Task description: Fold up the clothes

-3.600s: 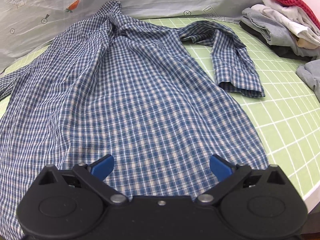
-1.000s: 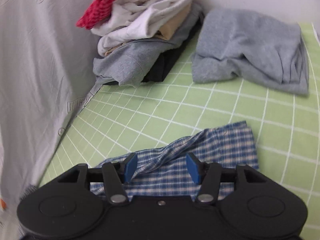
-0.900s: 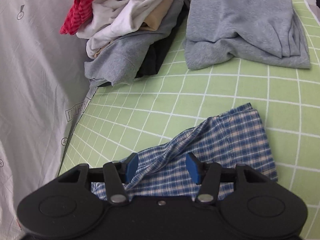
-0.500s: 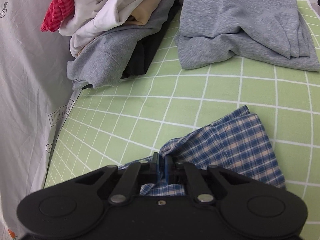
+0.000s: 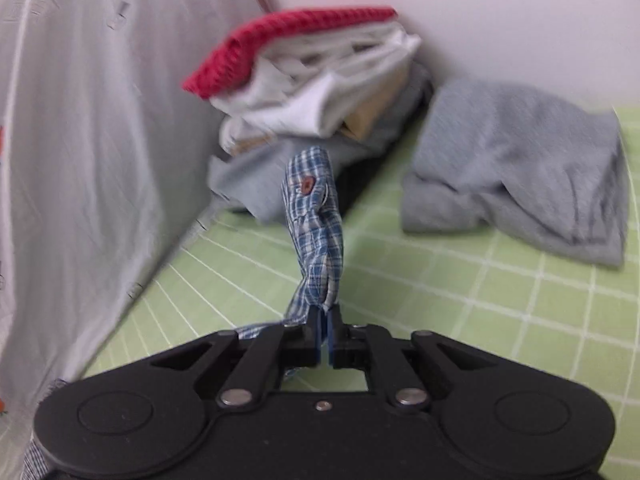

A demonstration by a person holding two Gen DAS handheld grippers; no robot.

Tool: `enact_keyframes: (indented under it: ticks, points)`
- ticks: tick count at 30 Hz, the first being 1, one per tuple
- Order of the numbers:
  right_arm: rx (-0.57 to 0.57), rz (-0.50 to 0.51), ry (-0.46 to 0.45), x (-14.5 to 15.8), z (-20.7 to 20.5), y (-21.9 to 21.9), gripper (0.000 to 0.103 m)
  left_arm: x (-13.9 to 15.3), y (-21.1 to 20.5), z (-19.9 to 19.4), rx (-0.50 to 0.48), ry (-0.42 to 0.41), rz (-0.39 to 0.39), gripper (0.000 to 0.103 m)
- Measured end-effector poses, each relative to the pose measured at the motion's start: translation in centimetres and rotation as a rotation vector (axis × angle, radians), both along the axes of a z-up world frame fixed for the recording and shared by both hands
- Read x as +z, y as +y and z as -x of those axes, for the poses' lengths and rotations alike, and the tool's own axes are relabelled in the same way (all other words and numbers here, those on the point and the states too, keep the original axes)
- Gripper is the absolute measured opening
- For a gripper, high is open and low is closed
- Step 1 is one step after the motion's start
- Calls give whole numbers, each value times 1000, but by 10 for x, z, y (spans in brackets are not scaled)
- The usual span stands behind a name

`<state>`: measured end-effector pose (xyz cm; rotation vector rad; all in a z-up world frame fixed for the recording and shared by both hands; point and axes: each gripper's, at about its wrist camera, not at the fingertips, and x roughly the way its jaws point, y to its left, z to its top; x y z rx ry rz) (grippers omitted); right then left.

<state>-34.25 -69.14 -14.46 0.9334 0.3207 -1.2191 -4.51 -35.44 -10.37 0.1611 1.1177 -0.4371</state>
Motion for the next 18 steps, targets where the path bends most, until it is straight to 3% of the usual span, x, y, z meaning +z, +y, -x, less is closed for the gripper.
enact_keyframes:
  ticks: [2,5,6,7,8,9,12,14,15,16,17,18]
  points:
    - [-25,-82,3,-20,10,5,4,0,0,0,0,-2,-2,84]
    - [-20,-89,22,-22,12,8,12,-1,-1,-1,-5,3,-5,84]
    - [-23,-79,33,-20,11,6,20,-1,-2,-1,-9,5,-6,84]
    - [-31,-69,44,-18,10,3,37,-1,-3,-1,-14,4,-7,84]
    - [-43,-59,54,-16,9,0,44,0,-4,0,-19,3,-8,84]
    - [-55,-48,65,-14,8,-3,49,0,-5,0,-22,1,-10,84]
    - [-81,-64,122,-15,7,-17,52,0,-5,2,-26,-4,-11,84]
    - [-91,-81,152,-18,7,-25,50,0,-4,3,-18,-1,-10,84]
    - [-83,-78,157,-19,8,-27,41,0,-3,2,-13,1,-10,84]
    - [-71,-71,162,-20,9,-27,19,0,-2,2,-9,4,-10,84]
    - [-62,-59,164,-20,10,-27,8,0,-1,2,-3,8,-9,84]
    - [-59,-42,163,-18,12,-25,4,-1,0,2,2,11,-10,84]
